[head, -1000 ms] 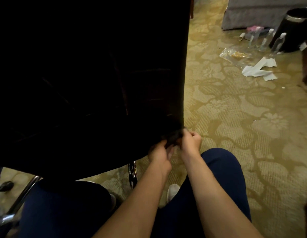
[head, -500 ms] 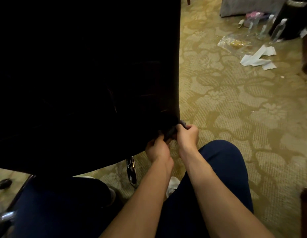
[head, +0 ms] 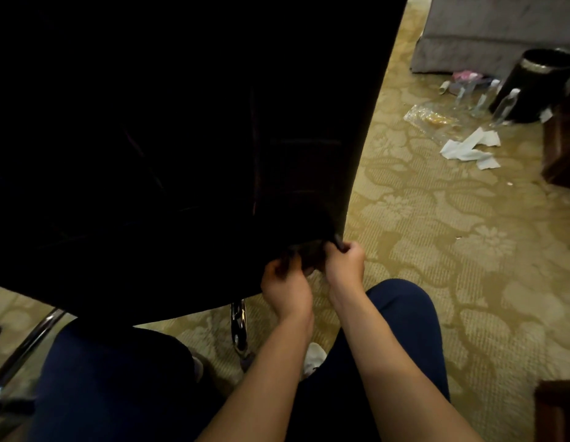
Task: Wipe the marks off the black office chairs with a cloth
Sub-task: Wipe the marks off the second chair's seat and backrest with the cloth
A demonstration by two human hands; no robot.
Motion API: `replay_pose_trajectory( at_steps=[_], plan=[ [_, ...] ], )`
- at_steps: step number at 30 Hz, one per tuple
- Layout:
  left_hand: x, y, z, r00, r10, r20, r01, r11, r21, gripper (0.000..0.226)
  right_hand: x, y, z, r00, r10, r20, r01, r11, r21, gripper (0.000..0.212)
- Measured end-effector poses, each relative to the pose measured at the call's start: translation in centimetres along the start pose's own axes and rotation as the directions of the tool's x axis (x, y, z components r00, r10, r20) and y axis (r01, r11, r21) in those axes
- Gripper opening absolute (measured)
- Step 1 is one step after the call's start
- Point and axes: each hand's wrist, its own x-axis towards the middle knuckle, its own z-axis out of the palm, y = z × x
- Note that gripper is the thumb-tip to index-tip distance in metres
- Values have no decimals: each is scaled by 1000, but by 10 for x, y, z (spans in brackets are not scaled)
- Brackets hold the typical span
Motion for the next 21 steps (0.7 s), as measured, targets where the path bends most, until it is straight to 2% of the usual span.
replay_pose_trajectory(
  at_steps=[2, 4, 7, 12, 16, 19, 21],
  plan=[
    [6, -8, -11, 988, -141, -63, 137, 988, -73, 9, 4, 9, 3, 993, 116, 32, -114, 991, -66, 8],
    [9, -3, -20, 982, -175, -74, 166, 980, -109, 8, 3, 7, 10, 990, 137, 20, -135, 988, -77, 10],
    [5, 25, -26, 991, -129, -38, 123, 983, -136, 13, -17, -12, 16, 997, 77, -31, -79, 995, -61, 13],
    [-12, 74, -26, 997, 62, 56, -49, 976, -214, 4, -54, -70, 19, 990, -143, -6, 142, 975, 170, 9],
    [-24, 95, -24, 985, 144, 97, -122, 972, -203, 4, -69, -86, 20, 960, -279, -11, 276, 945, 174, 7],
    [-21, 79, -30, 983, 144, 116, -136, 988, -76, 5, -70, -69, 17, 975, -223, 12, 219, 966, 136, 8],
    [-19, 71, -37, 991, 92, 98, -89, 995, -35, 2, -69, -61, 13, 988, -137, 67, 130, 987, 97, 8]
  ],
)
